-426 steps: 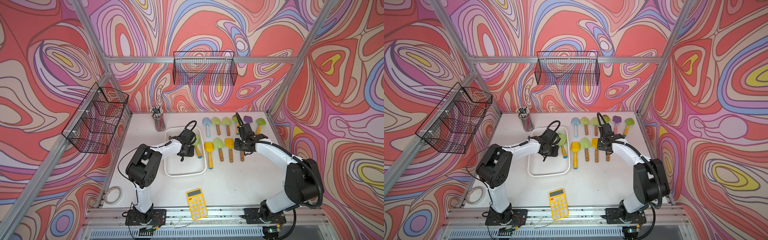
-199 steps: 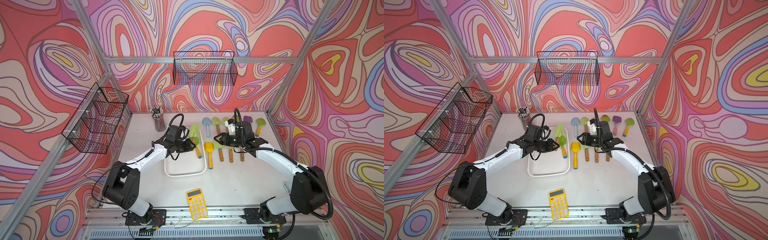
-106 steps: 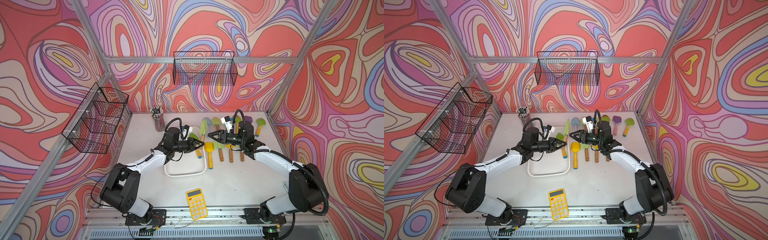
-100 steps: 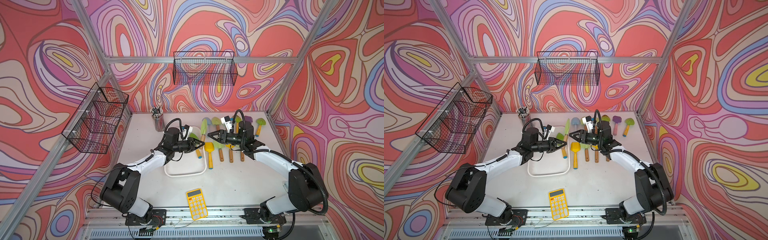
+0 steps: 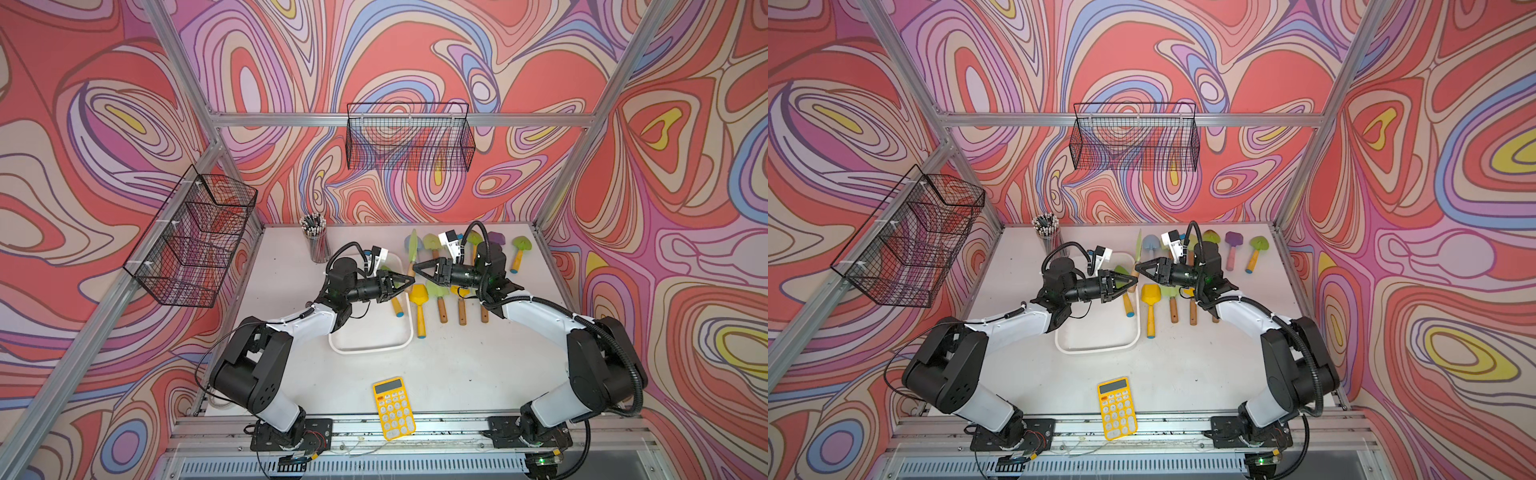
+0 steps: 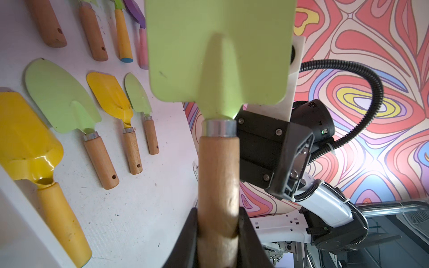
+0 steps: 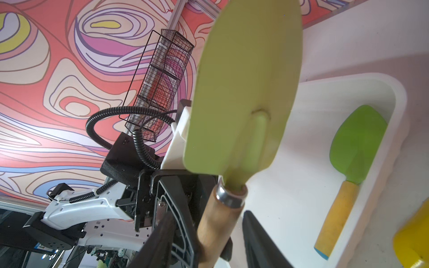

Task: Take the shovel out of the storage box
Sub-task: Place the shovel at the center of the board.

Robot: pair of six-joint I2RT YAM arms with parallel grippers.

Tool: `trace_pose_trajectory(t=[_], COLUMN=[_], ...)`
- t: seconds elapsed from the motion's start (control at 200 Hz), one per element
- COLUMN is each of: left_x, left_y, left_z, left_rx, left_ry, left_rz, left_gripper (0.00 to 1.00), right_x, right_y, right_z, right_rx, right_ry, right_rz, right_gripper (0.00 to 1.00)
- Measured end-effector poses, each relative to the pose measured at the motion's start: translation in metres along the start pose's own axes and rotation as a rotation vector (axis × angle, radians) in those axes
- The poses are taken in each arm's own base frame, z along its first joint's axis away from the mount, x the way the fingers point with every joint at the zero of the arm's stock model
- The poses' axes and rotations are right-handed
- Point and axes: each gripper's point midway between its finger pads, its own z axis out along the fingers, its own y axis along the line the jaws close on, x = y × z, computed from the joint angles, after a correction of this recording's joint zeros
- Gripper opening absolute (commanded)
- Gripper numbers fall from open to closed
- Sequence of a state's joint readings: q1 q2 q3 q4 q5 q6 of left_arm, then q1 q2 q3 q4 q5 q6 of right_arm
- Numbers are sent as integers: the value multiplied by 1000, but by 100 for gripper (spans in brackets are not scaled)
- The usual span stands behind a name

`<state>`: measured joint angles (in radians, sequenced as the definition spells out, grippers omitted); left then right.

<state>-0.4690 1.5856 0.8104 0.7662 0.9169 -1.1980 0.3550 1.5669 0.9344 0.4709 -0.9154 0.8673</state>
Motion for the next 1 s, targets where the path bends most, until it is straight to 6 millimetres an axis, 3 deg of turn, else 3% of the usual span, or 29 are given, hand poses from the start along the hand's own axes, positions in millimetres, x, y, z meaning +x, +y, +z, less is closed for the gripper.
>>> trace_pose_trajectory(t=[0.1, 0.356, 0.396, 0.456, 0.511, 0.631, 0.801, 1.002], left_x=[4, 9, 10, 10, 10, 8, 0, -23], left_y=[-6, -15, -15, -15, -15, -7, 22, 45], left_z=[4, 8, 8, 9, 9, 7, -3, -17], left_rx=[19, 51, 56, 60, 60, 30, -143, -429], left_ry=[10, 26, 28, 29, 29, 23, -12, -72], left_rz=[7, 26, 38, 47, 44, 29, 29, 119], left_gripper=[0, 1, 15, 48, 58, 61, 60, 57], right_x=[0, -2, -2, -3, -2, 0, 4, -22], right_y=[-1, 6, 7, 8, 7, 3, -12, -34], right_z=[2, 1, 1, 1, 1, 1, -6, -24], right_rx=[-15, -57, -61, -64, -65, -45, 62, 331], right_ry=[0, -13, -15, -17, -17, -12, 1, -30], right_rz=[12, 31, 46, 60, 57, 50, 56, 4], right_gripper=[43, 25, 24, 22, 21, 21, 21, 19])
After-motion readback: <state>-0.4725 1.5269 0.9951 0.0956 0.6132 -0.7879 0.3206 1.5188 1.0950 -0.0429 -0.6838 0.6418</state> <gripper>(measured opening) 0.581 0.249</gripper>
